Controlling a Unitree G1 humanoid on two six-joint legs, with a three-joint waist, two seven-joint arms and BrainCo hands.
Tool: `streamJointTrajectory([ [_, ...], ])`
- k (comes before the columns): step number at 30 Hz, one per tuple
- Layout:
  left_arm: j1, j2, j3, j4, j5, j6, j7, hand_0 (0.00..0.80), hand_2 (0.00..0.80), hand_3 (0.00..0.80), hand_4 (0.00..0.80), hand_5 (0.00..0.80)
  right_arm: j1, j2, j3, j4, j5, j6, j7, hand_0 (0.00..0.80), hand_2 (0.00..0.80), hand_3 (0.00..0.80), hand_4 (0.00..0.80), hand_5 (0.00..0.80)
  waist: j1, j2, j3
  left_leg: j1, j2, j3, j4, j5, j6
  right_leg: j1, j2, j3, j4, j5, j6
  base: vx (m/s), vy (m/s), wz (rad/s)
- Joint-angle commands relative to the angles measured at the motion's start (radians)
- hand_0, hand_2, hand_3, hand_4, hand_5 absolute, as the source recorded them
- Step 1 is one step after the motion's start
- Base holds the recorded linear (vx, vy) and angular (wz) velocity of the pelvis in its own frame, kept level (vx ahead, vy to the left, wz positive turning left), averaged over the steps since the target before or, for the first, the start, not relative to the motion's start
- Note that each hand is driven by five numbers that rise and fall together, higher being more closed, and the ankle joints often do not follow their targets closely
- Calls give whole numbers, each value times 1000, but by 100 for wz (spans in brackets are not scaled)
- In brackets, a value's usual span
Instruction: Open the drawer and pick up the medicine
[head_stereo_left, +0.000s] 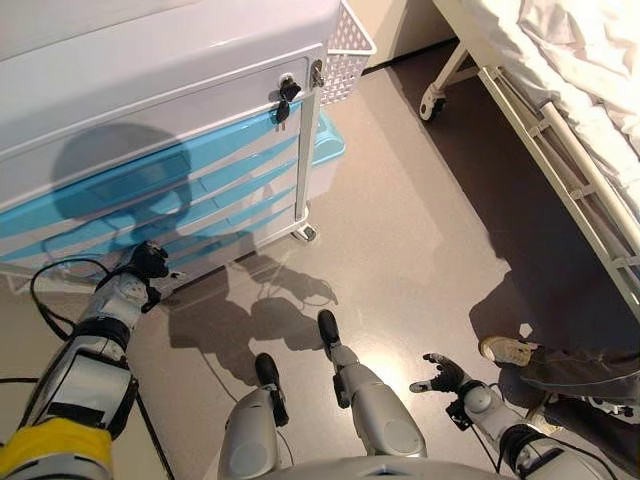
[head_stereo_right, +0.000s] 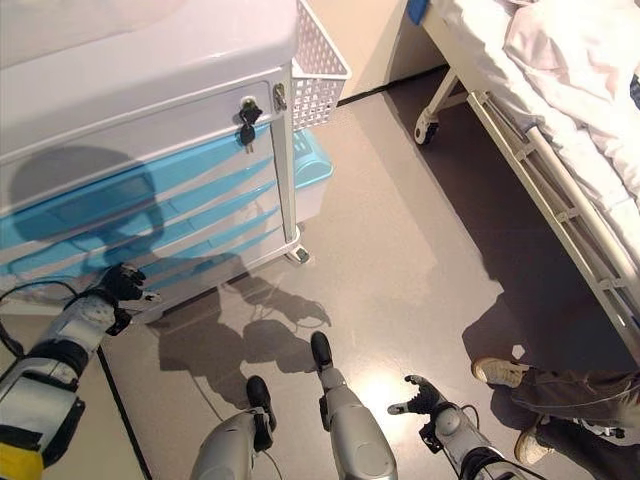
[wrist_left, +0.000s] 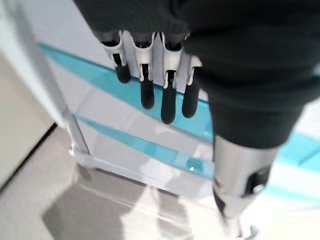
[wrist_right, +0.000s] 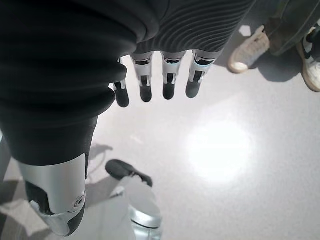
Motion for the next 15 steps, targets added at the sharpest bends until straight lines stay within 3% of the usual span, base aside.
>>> streamJointTrajectory([
  [1,44,-24,127,-75,-176,-68,56,0,0,0,0,0,56,-26,-38,36,39,-8,-10,0,0,0,0,0,27,80,-66,-1,-49,-106,-48,34,38,67,-22,-59,60,-83,67,63,-74,32],
  [3,136,-90,157,-136,-224,-89,39,0,0,0,0,0,62,-22,-62,49,43,-8,-15,0,0,0,0,0,35,87,-70,16,-56,-125,-63,43,36,91,-29,-83,50,-87,64,48,-54,48],
  [4,137,-90,158,-136,-224,-88,39,0,0,0,0,0,62,-22,-61,49,43,-8,-15,0,0,0,0,0,34,86,-73,13,-57,-125,-65,47,36,88,-30,-82,49,-85,63,58,-41,52],
  [5,239,-149,179,-178,-256,-102,23,0,0,0,0,0,68,-23,-80,47,36,-12,-16,0,0,0,0,0,46,94,-79,38,-63,-144,-83,53,35,119,-35,-104,40,-92,61,37,-30,29],
  [7,279,-176,188,-215,-279,-107,19,0,0,0,0,0,73,-23,-87,45,33,-13,-17,0,0,0,0,0,49,96,-87,45,-67,-154,-93,61,34,128,-39,-116,37,-93,59,67,-44,32],
  [8,354,-239,196,-221,-308,-121,-1,0,0,0,0,0,73,-18,-106,61,37,-14,-21,0,0,0,0,0,62,104,-103,70,-71,-174,-117,73,34,153,-40,-135,34,-103,56,77,-38,39],
  [12,426,-286,201,-195,-311,-121,-30,0,0,0,0,0,83,-14,-124,79,38,-14,-20,0,0,0,0,0,74,116,-132,113,-73,-203,-159,91,32,195,-46,-169,25,-117,51,93,-30,33],
  [15,480,-327,196,-144,-285,-113,-51,0,0,0,0,0,105,-8,-143,111,37,-14,-22,0,0,0,0,0,86,131,-173,158,-74,-255,-222,127,25,243,-54,-231,14,-139,47,82,-39,43],
])
